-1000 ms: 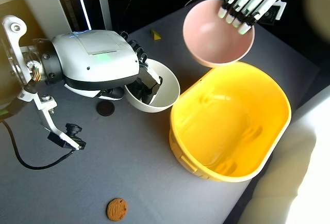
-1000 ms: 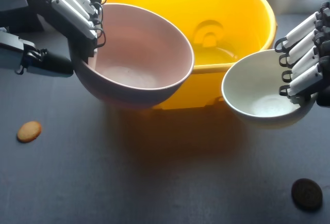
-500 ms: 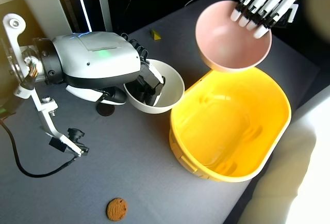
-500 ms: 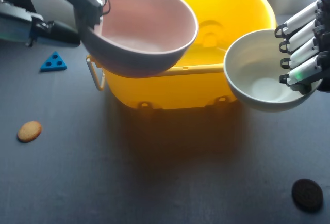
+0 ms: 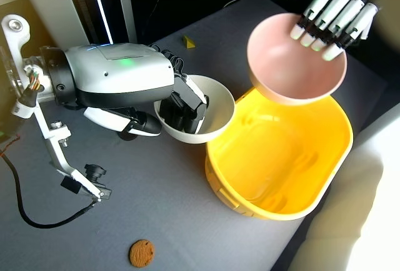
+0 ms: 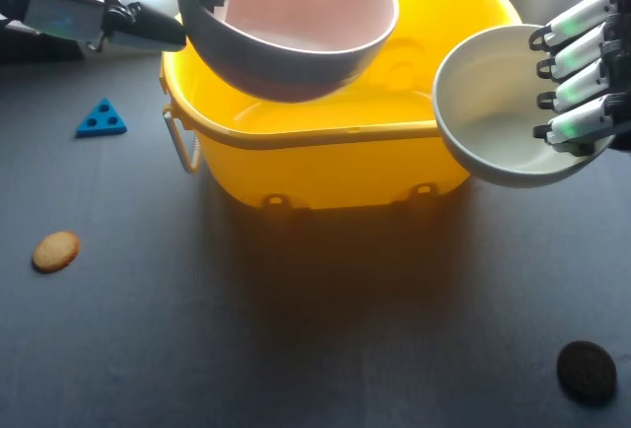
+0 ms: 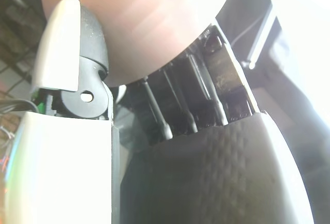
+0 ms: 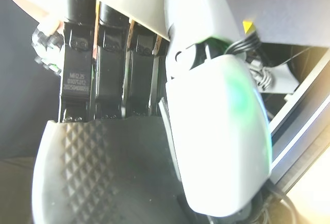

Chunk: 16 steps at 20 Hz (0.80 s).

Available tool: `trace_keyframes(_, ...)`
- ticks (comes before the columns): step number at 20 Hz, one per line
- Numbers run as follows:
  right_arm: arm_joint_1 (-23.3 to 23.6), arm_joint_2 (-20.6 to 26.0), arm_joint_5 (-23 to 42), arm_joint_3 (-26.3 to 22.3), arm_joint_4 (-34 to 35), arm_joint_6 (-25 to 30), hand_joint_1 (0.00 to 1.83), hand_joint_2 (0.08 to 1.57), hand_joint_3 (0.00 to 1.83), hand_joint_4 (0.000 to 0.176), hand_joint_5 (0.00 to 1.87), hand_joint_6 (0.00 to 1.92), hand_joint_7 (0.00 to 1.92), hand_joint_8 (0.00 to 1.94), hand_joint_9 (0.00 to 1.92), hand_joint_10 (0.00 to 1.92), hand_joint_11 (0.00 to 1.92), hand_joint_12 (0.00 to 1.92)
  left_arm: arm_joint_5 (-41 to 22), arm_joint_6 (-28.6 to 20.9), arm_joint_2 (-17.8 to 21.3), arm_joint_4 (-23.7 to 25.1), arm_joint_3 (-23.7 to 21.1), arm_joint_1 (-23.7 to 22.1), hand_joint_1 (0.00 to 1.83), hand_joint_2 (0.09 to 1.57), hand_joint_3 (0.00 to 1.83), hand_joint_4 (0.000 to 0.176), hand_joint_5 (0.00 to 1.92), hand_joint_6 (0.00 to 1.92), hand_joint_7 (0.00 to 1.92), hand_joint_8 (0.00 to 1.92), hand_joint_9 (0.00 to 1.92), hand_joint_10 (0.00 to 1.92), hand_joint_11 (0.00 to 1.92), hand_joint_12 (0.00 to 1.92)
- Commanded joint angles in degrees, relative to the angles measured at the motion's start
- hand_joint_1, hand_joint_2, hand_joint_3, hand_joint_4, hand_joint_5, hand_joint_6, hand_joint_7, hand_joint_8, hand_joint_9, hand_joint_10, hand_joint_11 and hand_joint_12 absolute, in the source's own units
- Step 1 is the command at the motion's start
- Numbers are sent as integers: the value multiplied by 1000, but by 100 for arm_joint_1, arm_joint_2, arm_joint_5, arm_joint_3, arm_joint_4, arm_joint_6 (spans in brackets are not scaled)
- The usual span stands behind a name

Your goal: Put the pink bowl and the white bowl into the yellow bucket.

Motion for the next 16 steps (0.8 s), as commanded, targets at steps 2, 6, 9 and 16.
trace_keyframes(2,76,51,155,87,580,-137,1386,1070,1,0,978,926,1096,762,1028,1012,829,1059,-265,51,-8,-577,162,-74,1371,1114,1,0,961,980,992,984,862,1175,677,904)
trace_keyframes(6,73,43,92,125,594,-268,1389,1057,0,0,1008,883,1129,685,1058,970,857,1018,-204,91,-234,-532,537,29,1372,1110,1,0,985,960,998,970,857,1167,659,900)
trace_keyframes(9,69,21,81,198,626,-299,1386,1067,1,0,972,938,1109,744,1035,987,847,1020,-181,112,-362,-529,777,119,1376,1102,0,0,1003,908,1018,937,877,1162,665,974)
trace_keyframes(16,41,-55,11,347,840,-494,1387,1065,1,0,991,926,1098,766,1037,975,831,1024,-154,96,-496,-525,1089,-22,1365,1130,3,0,939,1059,964,996,814,1231,611,939)
